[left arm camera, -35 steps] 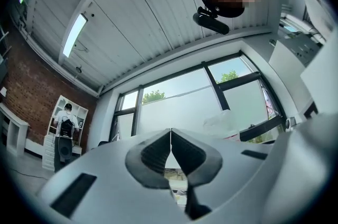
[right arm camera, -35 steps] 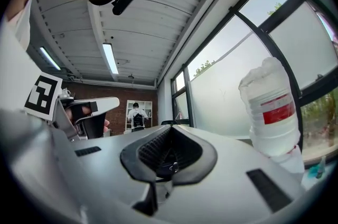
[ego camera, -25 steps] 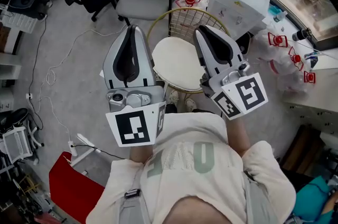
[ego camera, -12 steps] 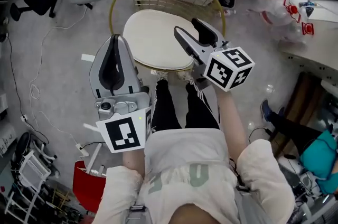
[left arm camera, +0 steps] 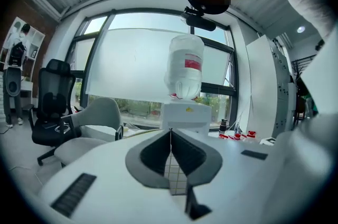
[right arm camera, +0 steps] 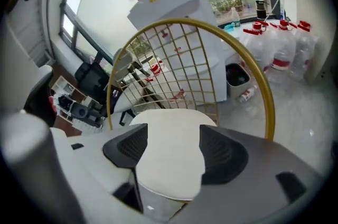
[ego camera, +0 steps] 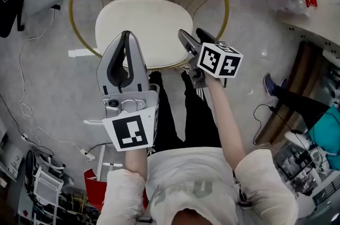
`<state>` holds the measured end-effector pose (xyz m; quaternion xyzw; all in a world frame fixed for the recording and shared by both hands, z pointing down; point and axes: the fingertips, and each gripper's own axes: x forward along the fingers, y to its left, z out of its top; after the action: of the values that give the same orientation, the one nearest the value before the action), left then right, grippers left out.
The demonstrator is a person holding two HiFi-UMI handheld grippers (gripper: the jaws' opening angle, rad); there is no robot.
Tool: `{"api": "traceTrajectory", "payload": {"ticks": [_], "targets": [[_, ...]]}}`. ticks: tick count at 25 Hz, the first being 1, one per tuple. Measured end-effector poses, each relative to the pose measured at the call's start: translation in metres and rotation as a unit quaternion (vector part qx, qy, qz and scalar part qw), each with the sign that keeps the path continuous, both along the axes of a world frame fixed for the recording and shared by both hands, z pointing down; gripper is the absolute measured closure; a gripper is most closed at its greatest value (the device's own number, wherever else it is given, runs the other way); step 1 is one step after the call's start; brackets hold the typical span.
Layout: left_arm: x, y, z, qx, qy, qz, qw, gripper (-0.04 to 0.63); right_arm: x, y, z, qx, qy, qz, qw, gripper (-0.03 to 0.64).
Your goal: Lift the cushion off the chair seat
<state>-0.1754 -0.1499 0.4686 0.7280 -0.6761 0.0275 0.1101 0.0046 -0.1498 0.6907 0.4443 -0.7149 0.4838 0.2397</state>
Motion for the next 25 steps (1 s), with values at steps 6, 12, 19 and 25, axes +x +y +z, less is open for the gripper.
{"api": "traceTrajectory", "payload": {"ticks": [6, 12, 19, 25], "targets": [[0.014, -0.008, 0.047, -0.03, 0.007, 0.032, 0.999, 0.581, 0.006, 0.015, 0.057, -0.075, 0.045, 0.015, 0.996, 0.318], [0.017, -0.009, 0.066, -0.05, 0.018, 0.04, 0.9978, 0.581, 0.016, 0.013, 0.094, -0.123, 0.092, 0.027, 0.988, 0.318], [0.01, -0.011, 0.08, -0.062, 0.022, 0.047, 0.9967, 0.581, 0.026, 0.01, 0.126, -0.153, 0.128, 0.028, 0.98, 0.318], [0.008, -0.011, 0.096, -0.07, 0.03, 0.041, 0.9963, 0.581, 0.038, 0.013, 0.153, -0.186, 0.139, 0.029, 0.972, 0.318]]}}
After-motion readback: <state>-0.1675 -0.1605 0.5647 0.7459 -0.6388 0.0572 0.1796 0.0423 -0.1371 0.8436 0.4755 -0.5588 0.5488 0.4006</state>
